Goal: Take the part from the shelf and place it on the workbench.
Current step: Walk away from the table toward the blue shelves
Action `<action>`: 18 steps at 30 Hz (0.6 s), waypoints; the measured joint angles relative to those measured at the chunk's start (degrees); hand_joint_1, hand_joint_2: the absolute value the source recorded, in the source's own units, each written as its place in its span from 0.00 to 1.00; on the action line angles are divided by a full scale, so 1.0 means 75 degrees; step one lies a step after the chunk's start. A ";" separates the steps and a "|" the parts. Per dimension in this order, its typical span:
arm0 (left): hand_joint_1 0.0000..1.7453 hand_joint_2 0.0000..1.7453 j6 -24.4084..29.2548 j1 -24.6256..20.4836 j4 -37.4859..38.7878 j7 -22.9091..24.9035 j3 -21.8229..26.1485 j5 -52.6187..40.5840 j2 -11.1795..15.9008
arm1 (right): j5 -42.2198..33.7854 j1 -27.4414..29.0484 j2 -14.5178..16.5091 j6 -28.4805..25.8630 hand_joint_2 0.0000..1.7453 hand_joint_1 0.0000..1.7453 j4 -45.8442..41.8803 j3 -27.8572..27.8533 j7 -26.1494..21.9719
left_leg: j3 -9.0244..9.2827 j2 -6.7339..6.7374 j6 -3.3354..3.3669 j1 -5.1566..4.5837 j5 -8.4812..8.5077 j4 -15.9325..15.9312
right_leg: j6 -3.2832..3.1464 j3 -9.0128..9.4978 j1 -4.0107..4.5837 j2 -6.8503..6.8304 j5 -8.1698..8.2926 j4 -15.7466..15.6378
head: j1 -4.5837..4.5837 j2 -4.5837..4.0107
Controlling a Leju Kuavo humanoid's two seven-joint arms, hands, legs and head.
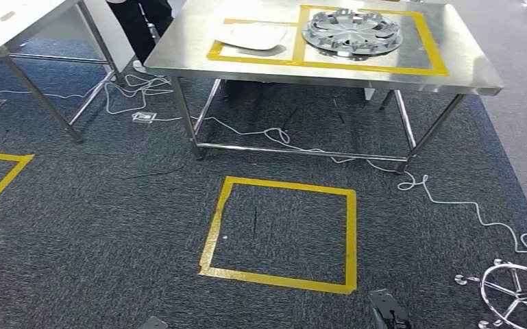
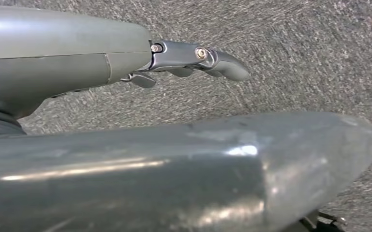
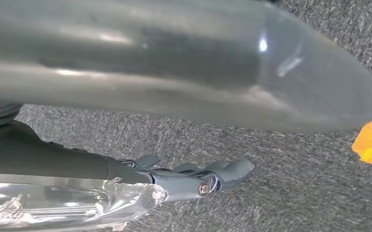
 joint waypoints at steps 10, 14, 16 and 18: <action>0.00 0.00 0.0001 0.0011 0.0000 0.0005 0.0062 -0.0001 -0.0013 | 0.0012 0.0001 0.0000 0.0005 0.00 0.00 0.0000 -0.0003 0.0001 | -0.0021 -0.0479 -0.0090 -0.0077 0.0044 0.0020 | -0.0208 0.0383 0.0072 0.0434 0.0601 -0.0920 | 0.0008 0.0000; 0.00 0.00 0.0012 0.0037 0.0000 0.0005 0.0082 -0.0012 0.0004 | 0.0050 0.0001 0.0015 0.0028 0.00 0.00 -0.0001 -0.0014 -0.0003 | -0.0200 -0.0359 -0.0268 -0.0062 -0.0194 0.0340 | -0.0379 0.0397 0.0032 0.0244 0.0702 -0.1013 | -0.0034 0.0000; 0.00 0.00 0.0013 0.0019 0.0000 0.0005 0.0087 -0.0012 0.0004 | 0.0060 0.0018 0.0015 0.0031 0.00 0.00 -0.0001 -0.0021 -0.0004 | -0.0630 -0.0180 -0.0349 -0.0039 -0.0702 0.1254 | -0.0414 0.0391 0.0024 0.0118 0.0710 -0.1025 | -0.0072 0.0000; 0.00 0.00 0.0005 0.0023 0.0000 0.0006 0.0095 -0.0012 0.0002 | 0.0068 0.0030 0.0015 0.0031 0.00 0.00 0.0000 -0.0023 -0.0004 | -0.1006 -0.0122 -0.0405 -0.0009 -0.0966 0.2029 | -0.0414 0.0382 0.0023 -0.0011 0.0706 -0.1024 | -0.0072 0.0000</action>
